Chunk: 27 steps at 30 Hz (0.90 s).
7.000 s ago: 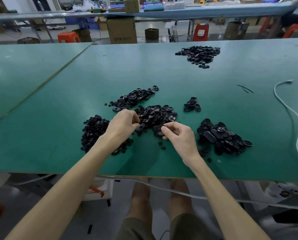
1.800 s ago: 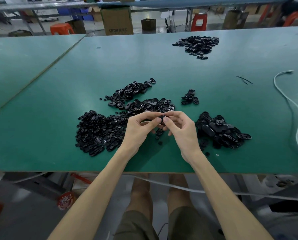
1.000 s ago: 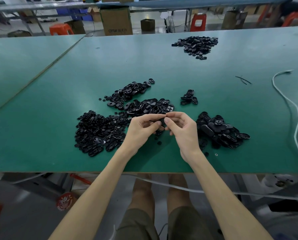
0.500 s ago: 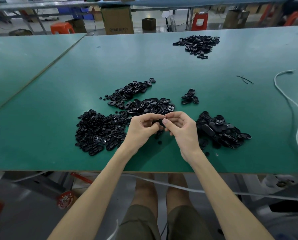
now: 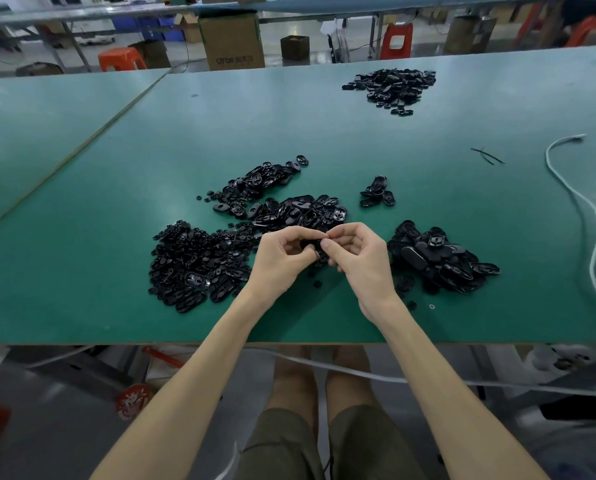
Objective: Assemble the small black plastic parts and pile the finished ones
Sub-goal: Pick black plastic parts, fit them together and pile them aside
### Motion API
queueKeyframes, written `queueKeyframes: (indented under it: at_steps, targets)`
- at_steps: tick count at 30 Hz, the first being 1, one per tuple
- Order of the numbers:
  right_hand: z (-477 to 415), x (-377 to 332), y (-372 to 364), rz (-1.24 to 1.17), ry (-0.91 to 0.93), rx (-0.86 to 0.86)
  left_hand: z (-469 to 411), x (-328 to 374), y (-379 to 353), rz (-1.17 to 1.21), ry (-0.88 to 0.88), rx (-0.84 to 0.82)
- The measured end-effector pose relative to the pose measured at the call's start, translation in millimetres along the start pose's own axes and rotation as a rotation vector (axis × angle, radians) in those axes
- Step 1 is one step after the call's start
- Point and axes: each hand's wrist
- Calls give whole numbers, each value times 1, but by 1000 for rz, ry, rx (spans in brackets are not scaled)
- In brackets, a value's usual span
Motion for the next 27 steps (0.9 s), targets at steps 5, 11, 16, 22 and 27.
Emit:
queueKeyframes:
  at_steps: [5, 11, 16, 22, 27]
  targets:
    - [1, -1, -1, -1, 0, -1, 0, -1, -1, 8, 12, 0]
    - [-1, -1, 2, -40, 3, 38, 0, -2, 1, 163, 19, -30]
    - [-1, 0, 1, -39, 5, 40, -2, -3, 1, 209, 34, -47]
    - [-2, 0, 2, -38, 3, 44, -3, -2, 2, 211, 44, -58]
    - [-3, 2, 2, -25, 1, 40, -3, -5, 1, 186, 41, -56]
Point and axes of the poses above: each hand's wrist, its own z-axis away from the middle knuckle, its own y-axis out of the back of the hand, x = y × z, and after that the axes turned 5 degrees about -y, right-handed
